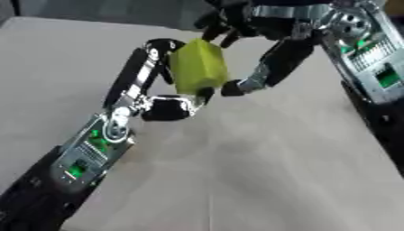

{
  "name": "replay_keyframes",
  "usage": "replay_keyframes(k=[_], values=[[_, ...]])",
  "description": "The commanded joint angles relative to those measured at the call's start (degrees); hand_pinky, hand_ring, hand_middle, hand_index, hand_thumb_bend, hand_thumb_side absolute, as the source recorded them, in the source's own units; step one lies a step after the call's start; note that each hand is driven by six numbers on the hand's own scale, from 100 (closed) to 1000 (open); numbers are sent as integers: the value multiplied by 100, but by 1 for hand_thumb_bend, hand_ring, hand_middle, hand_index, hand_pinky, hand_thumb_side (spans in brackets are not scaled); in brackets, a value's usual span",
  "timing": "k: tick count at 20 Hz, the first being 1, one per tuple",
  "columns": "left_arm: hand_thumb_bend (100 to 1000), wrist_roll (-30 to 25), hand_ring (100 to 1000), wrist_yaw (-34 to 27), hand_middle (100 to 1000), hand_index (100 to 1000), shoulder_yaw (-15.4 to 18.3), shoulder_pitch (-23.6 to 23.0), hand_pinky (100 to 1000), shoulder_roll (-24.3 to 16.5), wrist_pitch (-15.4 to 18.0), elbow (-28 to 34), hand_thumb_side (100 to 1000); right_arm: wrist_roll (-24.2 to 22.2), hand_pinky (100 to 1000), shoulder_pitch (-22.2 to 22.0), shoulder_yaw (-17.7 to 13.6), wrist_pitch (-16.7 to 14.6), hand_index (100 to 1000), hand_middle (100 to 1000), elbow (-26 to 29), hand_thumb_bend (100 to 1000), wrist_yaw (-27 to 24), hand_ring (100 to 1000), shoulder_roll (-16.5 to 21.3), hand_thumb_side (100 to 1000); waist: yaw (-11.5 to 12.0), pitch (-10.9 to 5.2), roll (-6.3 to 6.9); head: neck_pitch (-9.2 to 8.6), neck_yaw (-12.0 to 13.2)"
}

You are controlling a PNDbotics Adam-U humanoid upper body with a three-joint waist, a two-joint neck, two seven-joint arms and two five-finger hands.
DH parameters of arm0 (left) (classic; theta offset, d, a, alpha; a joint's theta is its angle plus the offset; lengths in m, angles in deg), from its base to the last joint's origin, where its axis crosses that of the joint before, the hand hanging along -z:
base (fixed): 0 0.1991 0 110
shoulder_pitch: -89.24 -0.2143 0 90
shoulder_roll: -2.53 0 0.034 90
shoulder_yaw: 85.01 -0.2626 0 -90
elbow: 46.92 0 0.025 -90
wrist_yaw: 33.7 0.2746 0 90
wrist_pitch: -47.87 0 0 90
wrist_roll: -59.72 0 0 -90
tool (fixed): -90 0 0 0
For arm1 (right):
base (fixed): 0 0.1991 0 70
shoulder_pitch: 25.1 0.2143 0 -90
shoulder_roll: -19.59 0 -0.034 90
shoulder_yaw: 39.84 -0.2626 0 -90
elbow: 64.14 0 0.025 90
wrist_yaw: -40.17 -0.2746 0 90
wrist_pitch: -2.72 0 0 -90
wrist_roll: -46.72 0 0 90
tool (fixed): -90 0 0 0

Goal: Pick up the objects with one hand, pass them to the other hand, and then place them into the box on the other side of the table.

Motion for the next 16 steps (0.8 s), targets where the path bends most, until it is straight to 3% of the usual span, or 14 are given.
replay_keyframes(k=[1,16], values=[[167,70,465,-35,381,443,96,122,455,-21,7,155,100,17,871,46,-1,30,949,798,39,492,77,942,-13,166,13,-167,-50,-22,10],[173,44,464,-125,380,442,41,161,455,45,-2,245,100,340,847,11,35,261,927,761,27,472,355,942,-150,186,62,-138,-45,-37,-8]])
